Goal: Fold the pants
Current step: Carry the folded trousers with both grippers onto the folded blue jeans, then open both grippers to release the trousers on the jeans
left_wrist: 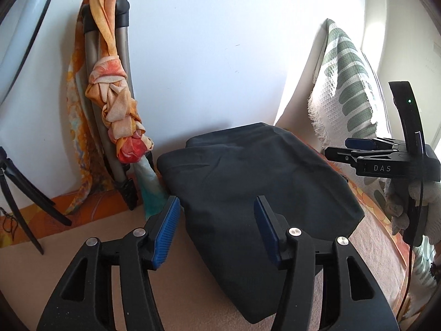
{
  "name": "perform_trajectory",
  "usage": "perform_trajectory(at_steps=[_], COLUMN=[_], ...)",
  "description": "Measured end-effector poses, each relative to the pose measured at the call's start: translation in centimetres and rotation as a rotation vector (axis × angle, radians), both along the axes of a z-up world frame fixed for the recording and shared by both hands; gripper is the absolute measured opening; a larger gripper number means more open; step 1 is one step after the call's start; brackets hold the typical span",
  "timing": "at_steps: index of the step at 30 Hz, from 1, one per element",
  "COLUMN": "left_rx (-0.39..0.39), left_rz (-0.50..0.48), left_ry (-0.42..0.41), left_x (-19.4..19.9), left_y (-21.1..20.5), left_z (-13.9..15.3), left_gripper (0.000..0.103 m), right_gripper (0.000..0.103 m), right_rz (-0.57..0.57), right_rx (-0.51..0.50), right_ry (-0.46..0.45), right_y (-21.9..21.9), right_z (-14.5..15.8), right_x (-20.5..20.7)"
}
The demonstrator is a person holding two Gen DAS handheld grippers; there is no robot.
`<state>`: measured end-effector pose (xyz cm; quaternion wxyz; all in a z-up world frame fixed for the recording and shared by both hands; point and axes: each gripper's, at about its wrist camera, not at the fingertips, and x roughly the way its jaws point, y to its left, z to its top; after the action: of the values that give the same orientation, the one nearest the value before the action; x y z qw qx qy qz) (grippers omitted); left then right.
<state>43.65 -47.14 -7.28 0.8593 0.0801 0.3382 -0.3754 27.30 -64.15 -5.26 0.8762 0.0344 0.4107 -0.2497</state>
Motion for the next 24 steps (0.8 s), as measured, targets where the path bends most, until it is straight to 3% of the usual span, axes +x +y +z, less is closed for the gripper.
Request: perform_trajectory(at_steps=[7,13,19,24], left_rx=[-0.043,-0.068,-0.095,-0.111], left_rz=[0.008,0.017,0.044,0.055], left_ry=[-0.024,-0.041,-0.066,-0.099], left_x=[-2.8,-5.4,-8.1,-11.0], left_y=[2.5,5.5,9.4,12.8], left_z=[3.0,5.1,7.1,8.1], left_gripper=[0.071,0.078,0.082,0.085], right_gripper=[0.090,0.099,0.103,0.103], right_rz=[-0.014,-0.040,-0.056,-0.056], right_rx=[-0.039,-0.079,-0.125,-0.104], right_ry=[-0.023,-0.051,-0.065,-0.105], right_y=[3.4,6.8,11.2,15.2], right_z=[2.9,5.2,6.9,7.4], right_x=[-2.1,-4.0,-5.3,-6.6])
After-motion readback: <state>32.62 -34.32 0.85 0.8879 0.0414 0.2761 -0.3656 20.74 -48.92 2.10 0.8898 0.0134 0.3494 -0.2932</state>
